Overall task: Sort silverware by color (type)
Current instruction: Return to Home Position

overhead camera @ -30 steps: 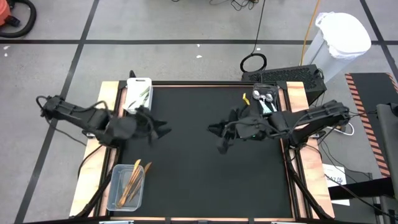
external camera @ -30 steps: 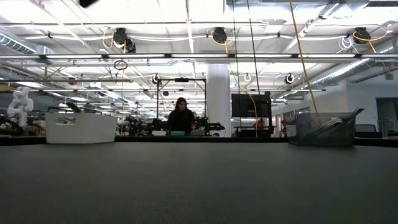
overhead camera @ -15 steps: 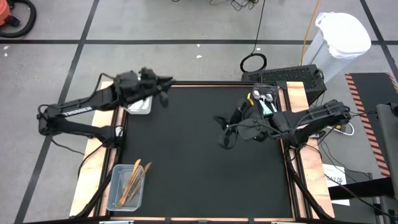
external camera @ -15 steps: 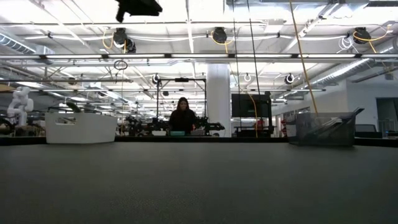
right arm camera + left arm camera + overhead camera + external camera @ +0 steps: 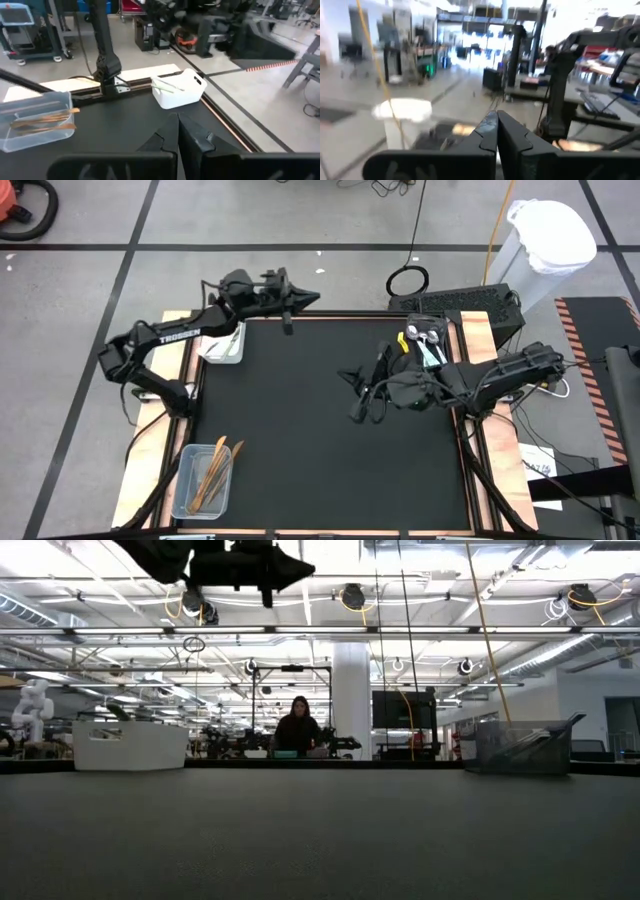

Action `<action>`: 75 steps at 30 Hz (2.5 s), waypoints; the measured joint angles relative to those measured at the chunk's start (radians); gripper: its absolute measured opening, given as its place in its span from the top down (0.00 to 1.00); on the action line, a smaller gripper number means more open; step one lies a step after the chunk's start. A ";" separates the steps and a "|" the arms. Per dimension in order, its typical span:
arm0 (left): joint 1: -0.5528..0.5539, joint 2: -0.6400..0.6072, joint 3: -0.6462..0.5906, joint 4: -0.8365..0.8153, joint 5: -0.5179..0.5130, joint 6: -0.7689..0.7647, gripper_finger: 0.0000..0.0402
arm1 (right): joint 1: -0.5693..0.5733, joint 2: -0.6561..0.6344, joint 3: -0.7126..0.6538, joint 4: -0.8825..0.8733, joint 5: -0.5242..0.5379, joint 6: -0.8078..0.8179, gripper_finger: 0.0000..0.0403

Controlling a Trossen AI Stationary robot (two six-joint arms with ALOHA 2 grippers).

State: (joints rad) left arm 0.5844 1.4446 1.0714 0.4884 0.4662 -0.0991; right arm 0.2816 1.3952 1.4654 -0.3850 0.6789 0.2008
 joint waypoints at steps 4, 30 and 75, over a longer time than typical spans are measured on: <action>0.020 0.001 0.001 0.097 0.008 0.001 0.99 | -0.001 -0.011 0.000 -0.056 0.001 -0.012 1.00; -0.127 0.019 0.000 0.106 -0.007 -0.093 1.00 | -0.341 -0.545 -0.729 0.575 -0.839 -0.194 1.00; -0.187 -0.786 -0.714 -0.074 -0.144 -0.052 1.00 | -0.472 -1.098 -0.988 0.374 -0.905 -0.067 1.00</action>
State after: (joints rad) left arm 0.3979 0.6587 0.3576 0.4148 0.3221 -0.1509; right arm -0.1907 0.2970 0.4770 -0.0108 -0.2259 0.1333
